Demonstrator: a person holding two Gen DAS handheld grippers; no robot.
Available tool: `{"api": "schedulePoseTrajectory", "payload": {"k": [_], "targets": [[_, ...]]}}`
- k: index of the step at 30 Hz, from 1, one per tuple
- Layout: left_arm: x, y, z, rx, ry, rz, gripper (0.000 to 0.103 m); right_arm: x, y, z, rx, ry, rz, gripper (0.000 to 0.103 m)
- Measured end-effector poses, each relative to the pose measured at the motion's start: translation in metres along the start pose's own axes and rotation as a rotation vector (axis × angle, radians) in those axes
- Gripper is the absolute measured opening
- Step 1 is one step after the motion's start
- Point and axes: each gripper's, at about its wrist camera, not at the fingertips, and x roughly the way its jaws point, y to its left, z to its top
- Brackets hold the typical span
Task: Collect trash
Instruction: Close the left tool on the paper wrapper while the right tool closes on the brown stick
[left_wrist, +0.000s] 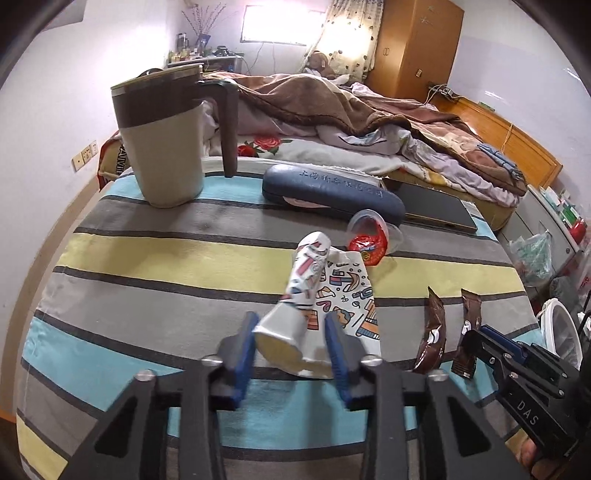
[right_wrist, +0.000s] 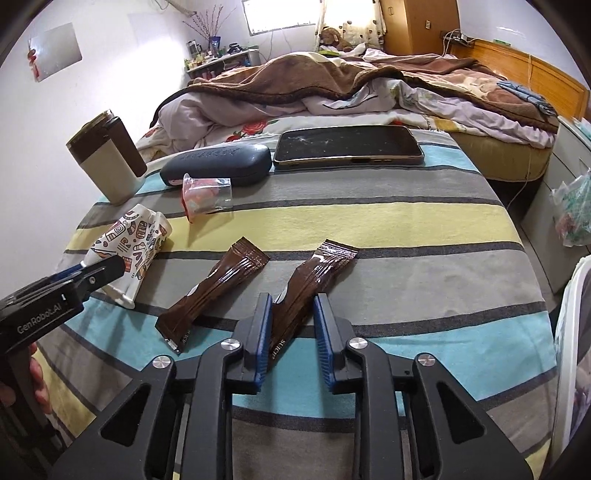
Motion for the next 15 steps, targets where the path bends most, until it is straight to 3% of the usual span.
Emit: {"api": "schedulePoseTrajectory", "payload": {"k": [7,15], "targets": [[-0.002,-0.007,-0.002,0.018,-0.011,-0.006,0.021,-0.004,-0.004,-0.001,0.016,-0.018,0.005,0.013],[-0.015,-0.019,-0.01,0.043,-0.038,-0.006,0.021,-0.012,-0.008,-0.006,0.022,-0.035,0.023,0.01]]}}
